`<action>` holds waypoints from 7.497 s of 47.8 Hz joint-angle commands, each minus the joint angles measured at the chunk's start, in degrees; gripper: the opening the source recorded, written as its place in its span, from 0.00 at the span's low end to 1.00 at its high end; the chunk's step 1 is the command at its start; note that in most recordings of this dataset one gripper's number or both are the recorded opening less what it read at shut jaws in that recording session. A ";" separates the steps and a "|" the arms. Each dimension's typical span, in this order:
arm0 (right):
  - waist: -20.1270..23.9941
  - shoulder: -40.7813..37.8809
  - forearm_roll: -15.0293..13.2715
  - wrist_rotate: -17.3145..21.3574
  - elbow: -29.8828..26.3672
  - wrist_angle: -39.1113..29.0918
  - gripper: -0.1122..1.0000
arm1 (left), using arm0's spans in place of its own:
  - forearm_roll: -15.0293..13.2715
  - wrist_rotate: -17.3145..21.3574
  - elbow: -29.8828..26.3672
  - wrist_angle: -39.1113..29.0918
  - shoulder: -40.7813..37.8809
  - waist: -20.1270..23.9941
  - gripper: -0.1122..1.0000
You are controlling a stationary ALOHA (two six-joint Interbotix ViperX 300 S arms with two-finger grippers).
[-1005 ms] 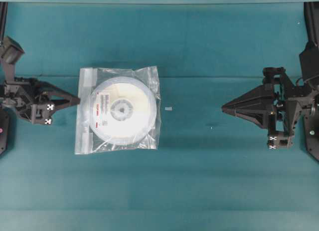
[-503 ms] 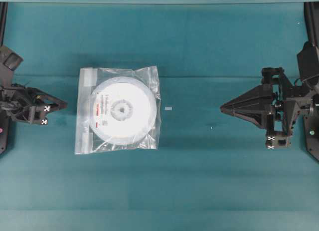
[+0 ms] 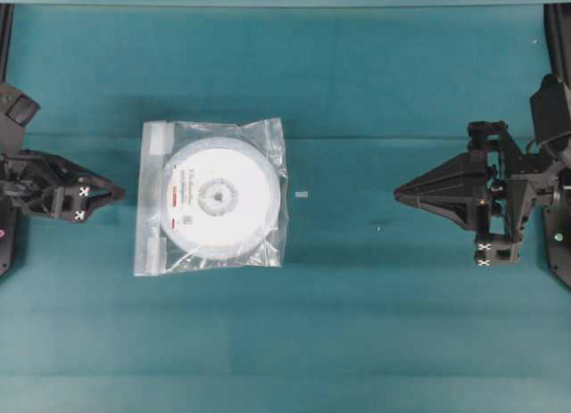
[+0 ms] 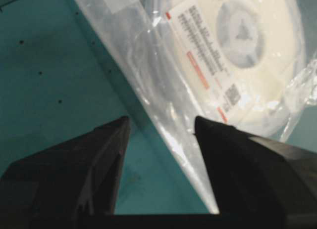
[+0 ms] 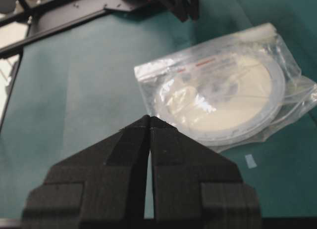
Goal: Take out the reel from the clear zip bag.
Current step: 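Move both grippers inward toward the bagged white reel, then grasp the left edge of the clear bag with the left gripper, then reach the right gripper into the bag opening toward the reel, then pinch the white reel's rim inside the bag with the right gripper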
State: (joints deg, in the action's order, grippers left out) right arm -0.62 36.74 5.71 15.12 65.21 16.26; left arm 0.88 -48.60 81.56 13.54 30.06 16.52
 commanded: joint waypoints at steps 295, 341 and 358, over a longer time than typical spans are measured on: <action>-5.01 -53.79 23.47 19.16 -33.22 -5.01 0.84 | 0.18 -2.90 -8.61 14.33 -26.98 1.93 0.03; -5.10 -54.05 29.53 19.25 -32.34 -9.05 0.21 | 0.18 -3.08 -8.88 14.33 -26.98 1.93 0.03; -5.19 -53.79 29.62 19.25 -31.29 -9.05 0.21 | 0.18 -3.08 -8.88 14.33 -26.89 1.93 0.03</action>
State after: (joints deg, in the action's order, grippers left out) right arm -5.89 -17.49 35.07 33.93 33.75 7.38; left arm 1.05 -51.68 72.86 28.21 3.34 18.19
